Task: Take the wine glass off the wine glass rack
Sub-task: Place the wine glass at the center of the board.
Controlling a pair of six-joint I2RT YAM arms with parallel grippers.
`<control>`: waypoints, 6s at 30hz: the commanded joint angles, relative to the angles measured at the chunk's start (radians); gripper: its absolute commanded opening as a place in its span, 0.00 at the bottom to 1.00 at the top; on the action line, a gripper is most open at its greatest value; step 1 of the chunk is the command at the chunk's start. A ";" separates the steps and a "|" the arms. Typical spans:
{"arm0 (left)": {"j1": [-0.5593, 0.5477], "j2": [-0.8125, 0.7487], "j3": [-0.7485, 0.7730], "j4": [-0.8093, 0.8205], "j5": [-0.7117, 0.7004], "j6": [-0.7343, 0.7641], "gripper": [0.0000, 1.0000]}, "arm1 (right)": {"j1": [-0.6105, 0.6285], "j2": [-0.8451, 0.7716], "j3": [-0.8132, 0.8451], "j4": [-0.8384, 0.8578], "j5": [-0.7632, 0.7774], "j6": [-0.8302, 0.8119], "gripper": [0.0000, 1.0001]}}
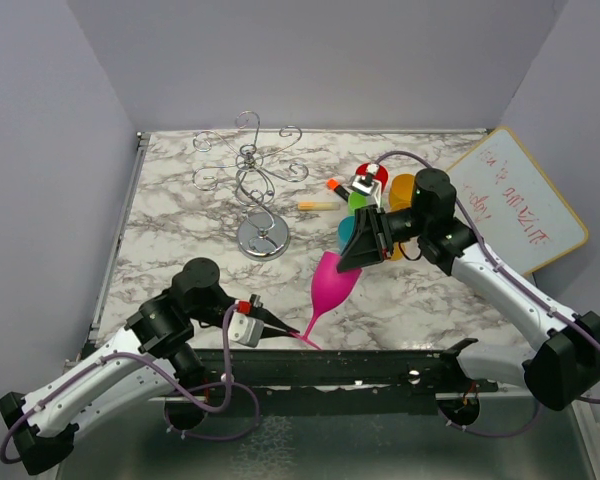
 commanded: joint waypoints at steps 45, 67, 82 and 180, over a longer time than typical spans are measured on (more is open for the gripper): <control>0.001 -0.052 0.015 -0.131 -0.252 -0.039 0.54 | 0.006 0.026 0.061 -0.289 0.074 -0.257 0.01; 0.001 -0.220 -0.073 0.072 -1.018 -0.560 0.99 | 0.032 -0.059 0.059 -0.635 0.737 -0.522 0.01; 0.001 -0.339 -0.213 0.198 -1.100 -0.543 0.99 | 0.413 -0.086 0.109 -0.720 1.343 -0.577 0.00; 0.001 -0.333 -0.139 0.012 -1.259 -0.679 0.99 | 0.262 -0.206 0.062 -0.686 1.704 -0.592 0.21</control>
